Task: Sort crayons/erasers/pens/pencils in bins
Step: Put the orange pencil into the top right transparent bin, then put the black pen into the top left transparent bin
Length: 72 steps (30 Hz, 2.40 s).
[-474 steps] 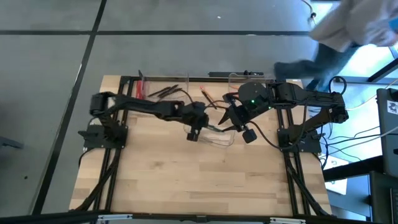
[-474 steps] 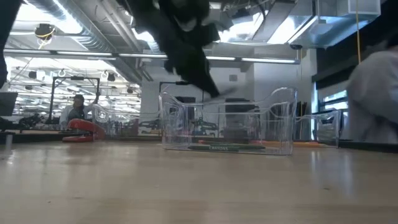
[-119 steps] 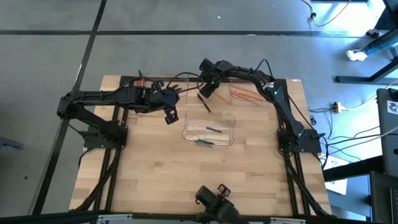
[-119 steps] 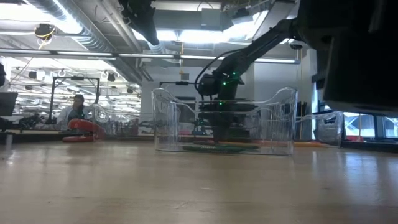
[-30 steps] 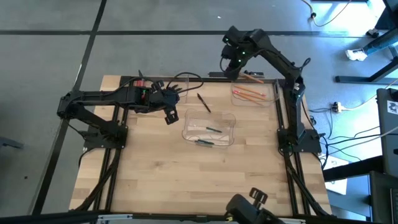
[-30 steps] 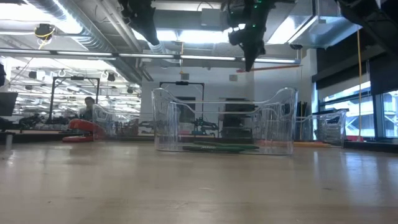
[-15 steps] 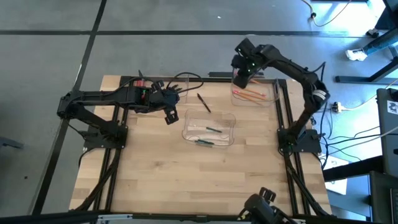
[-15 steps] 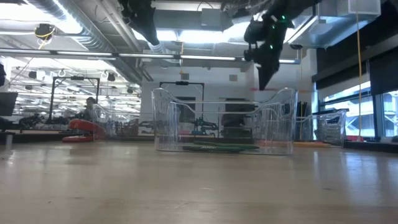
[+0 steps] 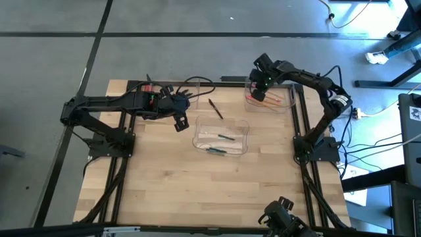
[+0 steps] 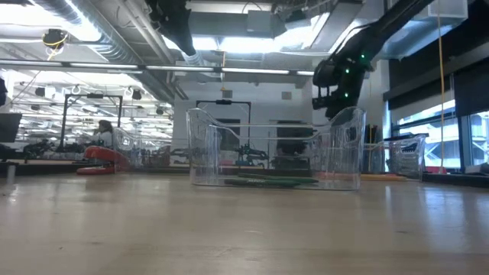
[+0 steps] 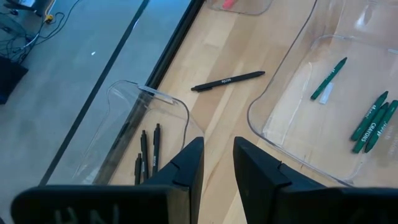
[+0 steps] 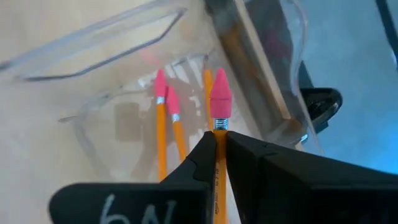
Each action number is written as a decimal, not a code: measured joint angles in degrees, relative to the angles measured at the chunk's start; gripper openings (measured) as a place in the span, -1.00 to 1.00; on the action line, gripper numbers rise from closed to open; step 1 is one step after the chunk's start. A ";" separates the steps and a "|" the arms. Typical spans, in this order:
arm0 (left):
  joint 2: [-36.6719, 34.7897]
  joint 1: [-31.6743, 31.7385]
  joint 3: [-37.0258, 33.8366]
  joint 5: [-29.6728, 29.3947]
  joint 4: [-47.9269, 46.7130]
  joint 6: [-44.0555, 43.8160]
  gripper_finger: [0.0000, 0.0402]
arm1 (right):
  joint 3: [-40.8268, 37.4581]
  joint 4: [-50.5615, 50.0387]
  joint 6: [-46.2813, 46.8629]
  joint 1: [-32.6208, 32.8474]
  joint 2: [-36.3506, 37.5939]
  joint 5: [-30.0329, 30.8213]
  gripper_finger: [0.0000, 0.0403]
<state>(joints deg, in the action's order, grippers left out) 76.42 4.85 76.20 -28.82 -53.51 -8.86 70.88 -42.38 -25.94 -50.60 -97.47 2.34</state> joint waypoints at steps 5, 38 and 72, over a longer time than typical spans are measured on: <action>0.00 0.00 0.00 0.00 0.00 0.45 -0.60 | -2.30 2.82 -0.26 -1.23 0.00 -0.01 -0.86; 0.00 0.87 0.00 -0.01 -0.01 -0.91 -0.60 | 1.90 -3.27 3.46 -1.14 1.33 0.51 -0.37; 9.52 26.15 0.00 40.96 10.18 38.89 -0.60 | 24.05 -5.10 16.82 23.58 6.46 -9.97 -0.37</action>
<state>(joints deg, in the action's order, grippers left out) 85.94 31.00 76.20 12.14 -43.33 30.02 94.94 -47.48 -9.12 -27.02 -91.01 -7.63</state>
